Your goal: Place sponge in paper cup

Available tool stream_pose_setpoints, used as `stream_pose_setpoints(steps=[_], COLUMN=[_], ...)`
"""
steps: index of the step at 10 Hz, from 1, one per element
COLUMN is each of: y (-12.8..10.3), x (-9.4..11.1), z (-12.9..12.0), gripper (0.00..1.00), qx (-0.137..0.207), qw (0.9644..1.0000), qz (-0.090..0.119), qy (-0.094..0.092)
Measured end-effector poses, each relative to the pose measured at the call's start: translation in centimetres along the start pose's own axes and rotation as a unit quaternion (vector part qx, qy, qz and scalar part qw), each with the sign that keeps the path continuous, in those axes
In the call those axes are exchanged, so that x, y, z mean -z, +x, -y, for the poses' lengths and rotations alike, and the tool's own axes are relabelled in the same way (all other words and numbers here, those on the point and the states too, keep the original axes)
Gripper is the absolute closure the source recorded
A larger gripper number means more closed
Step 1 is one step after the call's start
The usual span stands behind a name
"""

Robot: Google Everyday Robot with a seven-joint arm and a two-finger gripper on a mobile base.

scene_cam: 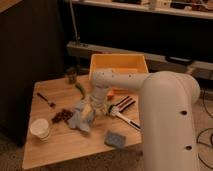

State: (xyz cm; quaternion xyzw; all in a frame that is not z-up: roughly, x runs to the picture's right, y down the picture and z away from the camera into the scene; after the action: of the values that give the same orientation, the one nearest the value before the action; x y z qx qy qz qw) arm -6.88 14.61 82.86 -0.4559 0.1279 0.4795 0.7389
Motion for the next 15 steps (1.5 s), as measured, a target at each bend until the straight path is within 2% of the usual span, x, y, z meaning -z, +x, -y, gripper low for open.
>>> stream_pose_setpoints(steps=[6, 7, 10, 12, 14, 15], y=[0.0, 0.4, 3.2, 5.9, 8.5, 9.1], x=[0.1, 0.2, 2.9, 3.7, 3.5, 3.4], z=[0.0, -0.1, -2.2, -3.3, -2.0, -1.4], gripper=[0.2, 0.2, 0.2, 0.2, 0.2, 0.2], qx=[0.0, 0.002, 0.022, 0.034, 0.027, 0.019], qw=[1.0, 1.0, 0.9981, 0.9956, 0.9939, 0.9941], qz=[0.0, 0.004, 0.039, 0.056, 0.063, 0.061], qy=[0.0, 0.006, 0.042, 0.067, 0.086, 0.088])
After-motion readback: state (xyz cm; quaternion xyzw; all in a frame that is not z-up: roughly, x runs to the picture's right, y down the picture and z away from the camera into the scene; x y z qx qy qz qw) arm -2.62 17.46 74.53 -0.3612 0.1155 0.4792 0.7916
